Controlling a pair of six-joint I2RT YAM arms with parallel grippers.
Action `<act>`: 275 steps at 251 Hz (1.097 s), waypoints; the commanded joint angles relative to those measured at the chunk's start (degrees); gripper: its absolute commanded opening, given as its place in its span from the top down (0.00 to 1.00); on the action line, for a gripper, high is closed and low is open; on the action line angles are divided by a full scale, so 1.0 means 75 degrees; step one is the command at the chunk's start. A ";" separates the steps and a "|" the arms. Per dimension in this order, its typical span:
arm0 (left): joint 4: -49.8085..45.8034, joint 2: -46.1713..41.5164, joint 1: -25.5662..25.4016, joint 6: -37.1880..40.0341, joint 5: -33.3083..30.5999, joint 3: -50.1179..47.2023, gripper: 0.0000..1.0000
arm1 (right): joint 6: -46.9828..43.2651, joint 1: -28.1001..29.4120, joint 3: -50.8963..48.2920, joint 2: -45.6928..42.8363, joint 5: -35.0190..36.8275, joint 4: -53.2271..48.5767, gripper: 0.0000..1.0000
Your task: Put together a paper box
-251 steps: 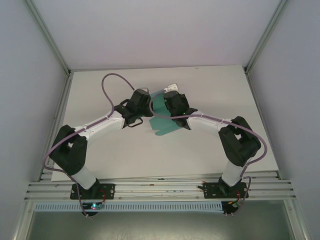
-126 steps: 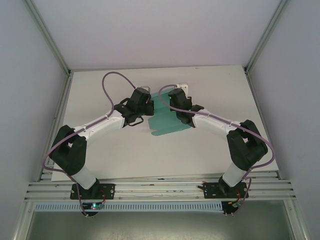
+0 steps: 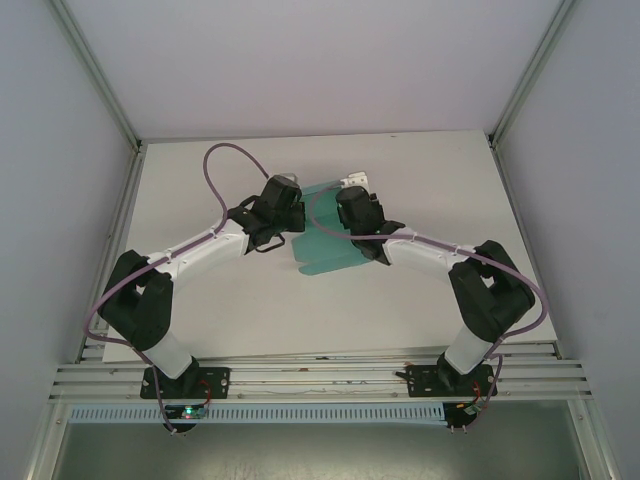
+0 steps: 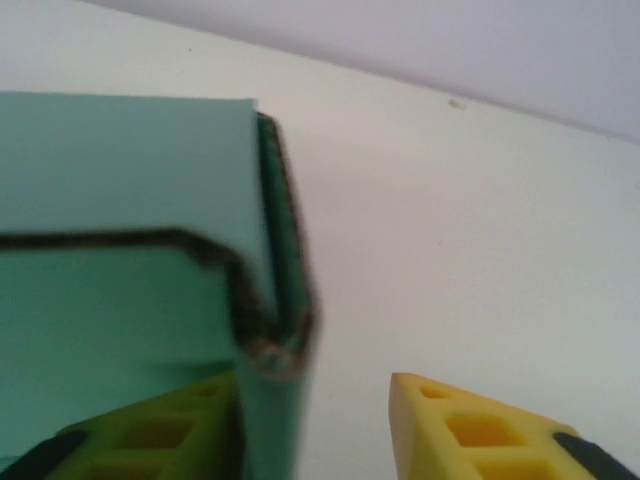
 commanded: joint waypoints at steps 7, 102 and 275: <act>-0.0602 -0.0006 0.0212 -0.0095 -0.0634 0.0062 1.00 | -0.0413 -0.0178 -0.0358 -0.0566 -0.1230 0.0137 0.41; -0.0616 0.0175 0.0216 0.0136 -0.0477 0.0143 1.00 | -0.0355 -0.0239 -0.0946 -0.1811 -0.2943 0.0348 0.02; -0.6899 0.2847 0.0183 0.8028 0.0770 0.4551 1.00 | 0.2198 -0.3324 -0.2477 -0.6695 -0.3607 -0.3464 0.02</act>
